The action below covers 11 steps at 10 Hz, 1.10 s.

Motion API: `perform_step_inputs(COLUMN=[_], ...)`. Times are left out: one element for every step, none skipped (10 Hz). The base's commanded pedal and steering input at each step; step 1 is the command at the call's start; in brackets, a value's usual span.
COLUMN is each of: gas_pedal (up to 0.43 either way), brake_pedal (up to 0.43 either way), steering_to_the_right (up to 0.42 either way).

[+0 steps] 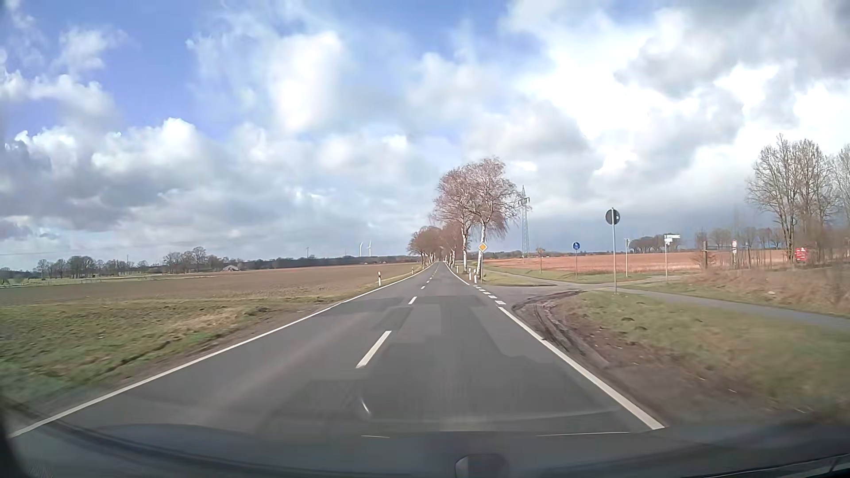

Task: Follow the waypoints while adhering to traffic rules and regulations

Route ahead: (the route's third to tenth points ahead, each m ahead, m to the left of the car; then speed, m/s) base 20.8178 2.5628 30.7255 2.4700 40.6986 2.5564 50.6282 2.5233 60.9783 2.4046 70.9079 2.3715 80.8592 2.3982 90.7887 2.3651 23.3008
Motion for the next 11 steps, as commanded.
perform_step_inputs(gas_pedal=[0.240, 0.240, 0.240, 0.240, 0.240, 0.240, 0.240, 0.268, 0.268, 0.268, 0.260], brake_pedal=[0.000, 0.000, 0.000, 0.000, 0.000, 0.000, 0.000, 0.000, 0.000, 0.000, 0.000], steering_to_the_right=[-0.003, -0.002, -0.002, -0.003, -0.003, -0.005, -0.006, -0.006, -0.006, -0.008, -0.008])
